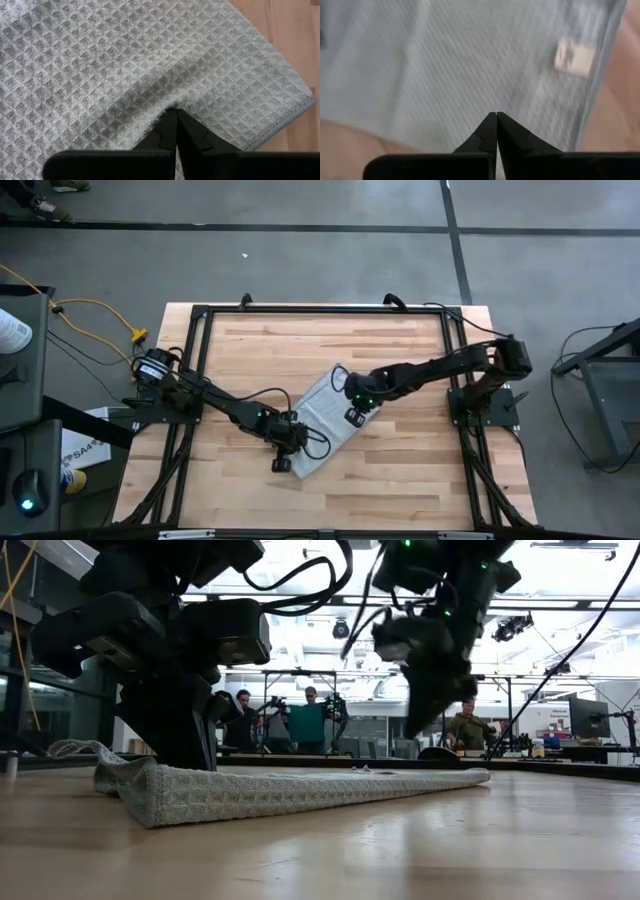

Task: Fold microfiber towels
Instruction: Fold the gray towel

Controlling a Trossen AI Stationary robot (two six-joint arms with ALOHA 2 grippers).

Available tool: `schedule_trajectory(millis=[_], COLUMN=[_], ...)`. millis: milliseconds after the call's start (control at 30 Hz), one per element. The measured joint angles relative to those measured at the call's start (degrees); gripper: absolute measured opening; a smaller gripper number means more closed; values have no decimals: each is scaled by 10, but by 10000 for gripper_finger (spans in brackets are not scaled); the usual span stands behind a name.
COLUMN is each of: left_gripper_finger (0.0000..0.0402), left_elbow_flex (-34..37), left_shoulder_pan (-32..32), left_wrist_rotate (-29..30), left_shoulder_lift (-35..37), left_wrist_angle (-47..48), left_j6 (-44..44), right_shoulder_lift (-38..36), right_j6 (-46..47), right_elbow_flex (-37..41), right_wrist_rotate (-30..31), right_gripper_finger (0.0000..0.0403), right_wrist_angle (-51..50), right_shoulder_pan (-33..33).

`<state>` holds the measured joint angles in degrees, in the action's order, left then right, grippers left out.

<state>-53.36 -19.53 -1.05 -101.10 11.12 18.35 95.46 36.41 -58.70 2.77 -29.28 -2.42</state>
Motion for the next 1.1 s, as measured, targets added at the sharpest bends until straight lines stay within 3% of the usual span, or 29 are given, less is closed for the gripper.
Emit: schedule_trajectory(millis=[367,733,1100], left_gripper_finger=[0,0,0], left_elbow_flex=[1,1,1], left_shoulder_pan=[-2,-12,-16], left_wrist_rotate=[-12,-6,-8], left_shoulder_lift=[0,0,-1], left_wrist_angle=[-2,-2,-16], left_j6=[3,6,19], right_shoulder_lift=[25,78,79], right_j6=[29,14,-34], right_elbow_flex=[1,0,0], right_wrist_rotate=[2,-13,-3], right_gripper_finger=[2,2,3], right_wrist_angle=[-19,6,25], right_shoulder_pan=[-15,11,57])
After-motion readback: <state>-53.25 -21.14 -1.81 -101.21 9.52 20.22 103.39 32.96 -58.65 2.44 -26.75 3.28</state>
